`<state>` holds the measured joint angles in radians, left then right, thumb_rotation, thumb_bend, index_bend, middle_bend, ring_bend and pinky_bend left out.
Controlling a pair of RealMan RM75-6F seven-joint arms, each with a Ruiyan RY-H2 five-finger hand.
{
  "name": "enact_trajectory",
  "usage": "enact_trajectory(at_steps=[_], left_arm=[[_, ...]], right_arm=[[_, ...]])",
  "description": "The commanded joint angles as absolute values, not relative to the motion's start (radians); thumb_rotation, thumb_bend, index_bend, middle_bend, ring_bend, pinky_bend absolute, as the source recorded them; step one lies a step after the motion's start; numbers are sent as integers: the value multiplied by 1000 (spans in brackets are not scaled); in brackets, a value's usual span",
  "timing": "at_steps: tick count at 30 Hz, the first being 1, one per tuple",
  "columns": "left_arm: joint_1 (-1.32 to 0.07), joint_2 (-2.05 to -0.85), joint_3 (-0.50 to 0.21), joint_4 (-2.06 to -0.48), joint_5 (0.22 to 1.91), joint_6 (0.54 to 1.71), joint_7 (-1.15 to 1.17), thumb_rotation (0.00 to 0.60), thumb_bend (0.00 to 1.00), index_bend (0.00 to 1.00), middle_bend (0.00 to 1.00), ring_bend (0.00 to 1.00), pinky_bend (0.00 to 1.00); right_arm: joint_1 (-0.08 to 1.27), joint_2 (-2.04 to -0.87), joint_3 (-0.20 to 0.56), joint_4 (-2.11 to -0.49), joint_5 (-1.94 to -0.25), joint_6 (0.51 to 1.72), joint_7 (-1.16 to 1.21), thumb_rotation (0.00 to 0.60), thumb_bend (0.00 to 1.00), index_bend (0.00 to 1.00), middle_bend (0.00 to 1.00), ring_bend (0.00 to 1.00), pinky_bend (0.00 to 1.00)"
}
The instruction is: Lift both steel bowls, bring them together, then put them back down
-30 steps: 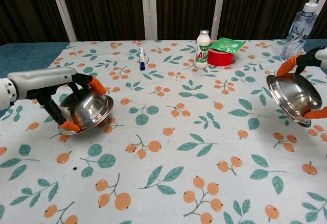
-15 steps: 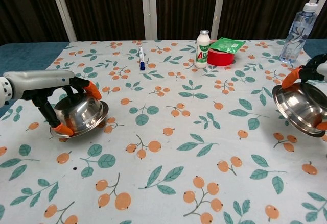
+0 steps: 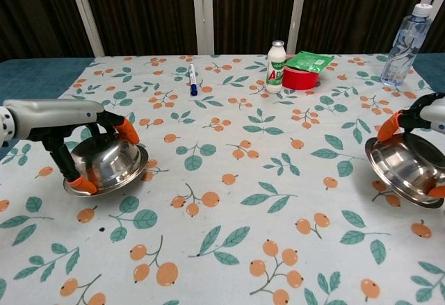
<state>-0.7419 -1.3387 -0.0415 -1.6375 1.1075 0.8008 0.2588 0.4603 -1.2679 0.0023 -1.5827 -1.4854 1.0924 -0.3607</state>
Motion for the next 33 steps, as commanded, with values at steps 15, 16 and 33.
enact_trajectory(at_steps=[15,16,33], left_arm=[[-749,-1302,-2,-1741,1009,842,405,600,105,155,0,38,313],[-750,-1301,-2,-1744,1008,845,409,600,105,144,0,33,310],[-753,-1254,30,-1814,964,887,502,600,42,38,0,0,189]], right_arm=[[447,-1275,25,-1677,-1362,1084,-498,600,114,202,126,192,77],[447,-1275,24,-1680,-1358,1083,-504,600,105,194,118,188,72],[437,-1231,32,-1727,-1332,1098,-476,600,99,164,70,167,48]])
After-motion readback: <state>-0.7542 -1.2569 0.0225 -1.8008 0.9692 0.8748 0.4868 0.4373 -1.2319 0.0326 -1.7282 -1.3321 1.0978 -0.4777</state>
